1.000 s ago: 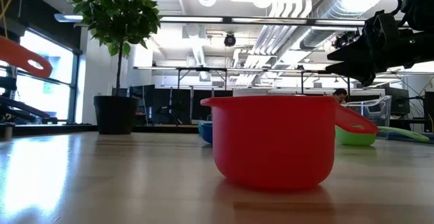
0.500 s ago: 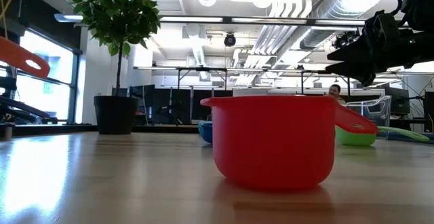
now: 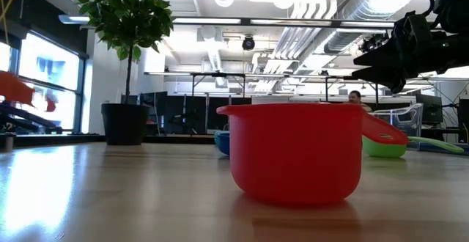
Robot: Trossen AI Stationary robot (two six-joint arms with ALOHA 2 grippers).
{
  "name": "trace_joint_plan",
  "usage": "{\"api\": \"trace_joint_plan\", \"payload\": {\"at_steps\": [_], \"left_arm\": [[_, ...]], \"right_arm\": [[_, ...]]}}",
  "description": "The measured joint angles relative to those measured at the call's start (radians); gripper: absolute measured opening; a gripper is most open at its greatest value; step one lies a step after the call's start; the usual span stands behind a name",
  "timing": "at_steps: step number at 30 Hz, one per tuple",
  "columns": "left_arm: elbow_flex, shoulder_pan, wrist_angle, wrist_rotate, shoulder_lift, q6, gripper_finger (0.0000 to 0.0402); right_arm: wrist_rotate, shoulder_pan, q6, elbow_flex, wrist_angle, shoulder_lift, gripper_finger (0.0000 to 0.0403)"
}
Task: Nest measuring cups in basket
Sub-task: Stack the orange measuring cup on top of the violet measuring cup, then move the stack of measuring cups to the center of the table
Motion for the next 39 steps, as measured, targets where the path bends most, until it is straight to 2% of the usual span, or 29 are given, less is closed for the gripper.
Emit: {"api": "trace_joint_plan", "payload": {"at_steps": [6,15,23,33,39], "left_arm": [[0.000,0.007,0.000,0.022,0.000,0.000,0.0087],[0.000,0.008,0.013,0.080,-0.014,0.026,0.0083],[-0.001,-0.006,0.071,0.082,-0.019,-0.006,0.0078],[-0.002,0.001,0.047,0.063,-0.013,0.054,0.0074],[-0.002,-0.042,0.095,0.058,-0.007,0.087,0.0074]], "right_arm": [[0.000,0.000,0.000,0.000,0.000,0.000,0.0225],[0.000,0.000,0.000,0.000,0.000,0.000,0.0225],[0.000,0.000,0.000,0.000,0.000,0.000,0.0225],[0.000,0.000,0.000,0.000,0.000,0.000,0.0225],[0.000,0.000,0.000,0.000,0.000,0.000,0.0225]]}}
